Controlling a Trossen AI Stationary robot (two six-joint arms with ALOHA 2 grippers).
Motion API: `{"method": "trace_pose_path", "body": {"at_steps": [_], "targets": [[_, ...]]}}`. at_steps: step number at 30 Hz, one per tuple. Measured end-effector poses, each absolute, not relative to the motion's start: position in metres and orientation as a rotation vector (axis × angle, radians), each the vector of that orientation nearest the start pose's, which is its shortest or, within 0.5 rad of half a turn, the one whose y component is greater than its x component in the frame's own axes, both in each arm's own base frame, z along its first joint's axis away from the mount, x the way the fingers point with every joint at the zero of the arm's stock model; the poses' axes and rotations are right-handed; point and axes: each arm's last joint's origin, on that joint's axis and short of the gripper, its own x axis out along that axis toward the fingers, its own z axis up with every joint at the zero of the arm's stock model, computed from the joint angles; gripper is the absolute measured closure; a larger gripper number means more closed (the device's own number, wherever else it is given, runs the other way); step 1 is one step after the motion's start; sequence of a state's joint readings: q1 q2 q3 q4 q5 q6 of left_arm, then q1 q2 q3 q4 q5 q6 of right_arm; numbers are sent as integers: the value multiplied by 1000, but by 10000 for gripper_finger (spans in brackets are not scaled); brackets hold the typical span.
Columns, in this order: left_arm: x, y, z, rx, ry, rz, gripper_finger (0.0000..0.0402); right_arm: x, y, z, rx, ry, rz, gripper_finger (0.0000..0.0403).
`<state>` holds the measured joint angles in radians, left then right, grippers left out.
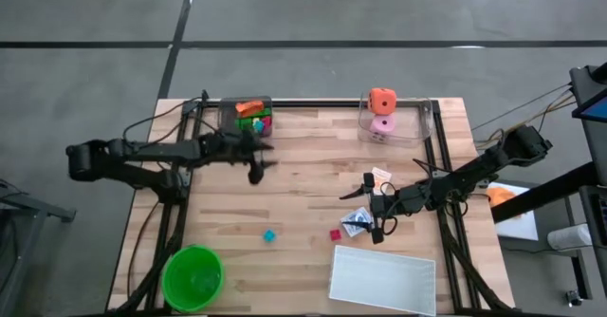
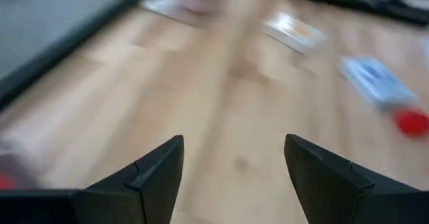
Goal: Pick & Place Toys
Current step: Put the light blue game piece into the black bin
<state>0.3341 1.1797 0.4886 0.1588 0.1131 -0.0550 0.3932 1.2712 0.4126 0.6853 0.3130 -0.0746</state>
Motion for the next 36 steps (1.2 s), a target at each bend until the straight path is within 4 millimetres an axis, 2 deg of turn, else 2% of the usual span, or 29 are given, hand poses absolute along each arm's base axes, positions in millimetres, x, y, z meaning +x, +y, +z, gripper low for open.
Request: {"method": "trace_pose_path", "body": {"at_steps": [6, 10, 13, 17, 21, 25, 31, 36], "targets": [[228, 14, 190, -45, 633, -25, 140, 226, 84, 193, -135, 160, 86, 90], [228, -21, 191, 57, 649, -95, 140, 226, 84, 193, -135, 160, 86, 90], [225, -40, 190, 105, 649, -136, 140, 226, 84, 193, -135, 160, 86, 90], [223, -54, 187, 126, 663, -191, 140, 226, 84, 193, -134, 158, 86, 90], [227, -64, 174, 138, 715, -247, 140, 226, 84, 193, -134, 158, 86, 90], [236, -70, 160, 149, 764, -258, 140, 226, 84, 193, -134, 158, 86, 90], [254, -79, 157, 64, 825, -341, 138, 226, 84, 193, -134, 158, 86, 90], [265, -86, 157, 7, 862, -451, 104, 226, 84, 193, -134, 159, 86, 90]]}}
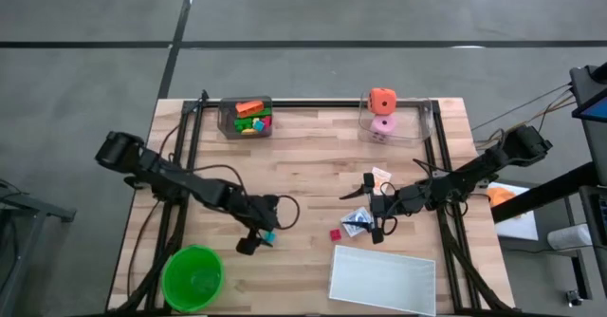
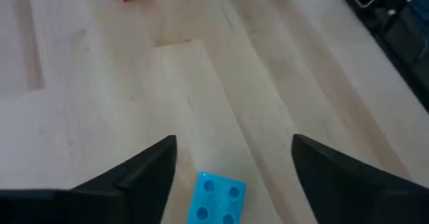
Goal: Pick & Place Toys
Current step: Put the light blue game piece into the black bin
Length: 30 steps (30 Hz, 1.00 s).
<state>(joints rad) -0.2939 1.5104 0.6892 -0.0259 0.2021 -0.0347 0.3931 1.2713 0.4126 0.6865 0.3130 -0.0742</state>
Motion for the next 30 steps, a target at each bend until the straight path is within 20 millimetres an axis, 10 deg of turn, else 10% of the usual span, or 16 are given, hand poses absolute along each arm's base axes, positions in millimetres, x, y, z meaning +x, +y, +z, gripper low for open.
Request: {"method": "trace_pose_path", "body": {"at_steps": [7, 30], "targets": [[268, -88, 149, 20, 935, -441, 9, 226, 84, 193, -133, 161, 86, 90], [266, -91, 146, 74, 948, -443, 90, 226, 84, 193, -132, 162, 86, 90]]}}
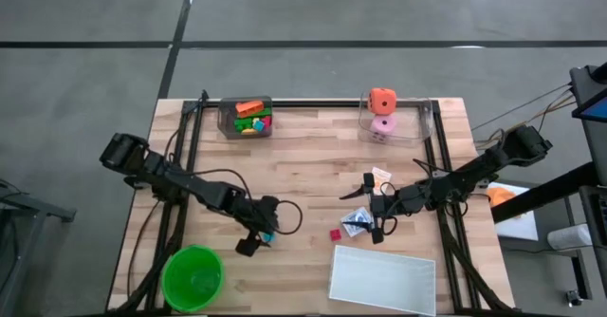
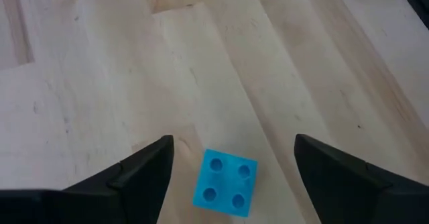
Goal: Pick & Place Toys
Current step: Put the light blue game piece into the black bin
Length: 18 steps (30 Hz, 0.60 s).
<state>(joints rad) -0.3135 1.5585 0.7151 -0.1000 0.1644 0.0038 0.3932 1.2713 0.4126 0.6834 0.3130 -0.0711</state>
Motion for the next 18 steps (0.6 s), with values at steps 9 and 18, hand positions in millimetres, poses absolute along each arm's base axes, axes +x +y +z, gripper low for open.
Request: {"method": "trace_pose_path", "body": {"at_steps": [9, 18], "targets": [[262, -98, 145, 181, 950, -408, 11, 226, 84, 193, -132, 162, 86, 90], [260, -105, 141, 211, 975, -412, 40, 226, 84, 193, -132, 162, 85, 90]]}}
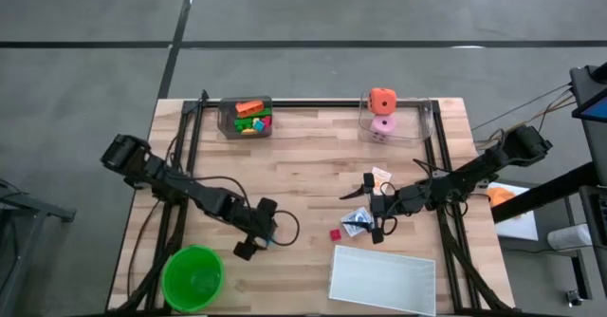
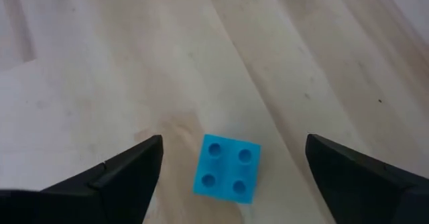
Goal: Pick & Place Toys
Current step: Put the light blue game piece into the black bin
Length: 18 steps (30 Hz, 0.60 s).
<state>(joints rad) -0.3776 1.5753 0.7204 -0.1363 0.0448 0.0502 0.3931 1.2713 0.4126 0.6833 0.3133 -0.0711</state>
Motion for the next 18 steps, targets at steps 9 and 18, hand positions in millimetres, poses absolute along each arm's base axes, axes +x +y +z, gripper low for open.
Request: {"method": "trace_pose_path", "body": {"at_steps": [9, 18], "targets": [[276, -117, 120, 261, 1132, -406, 67, 226, 84, 193, -132, 163, 86, 90], [283, -119, 124, 305, 1200, -374, 90, 226, 84, 192, -134, 167, 86, 90]]}}
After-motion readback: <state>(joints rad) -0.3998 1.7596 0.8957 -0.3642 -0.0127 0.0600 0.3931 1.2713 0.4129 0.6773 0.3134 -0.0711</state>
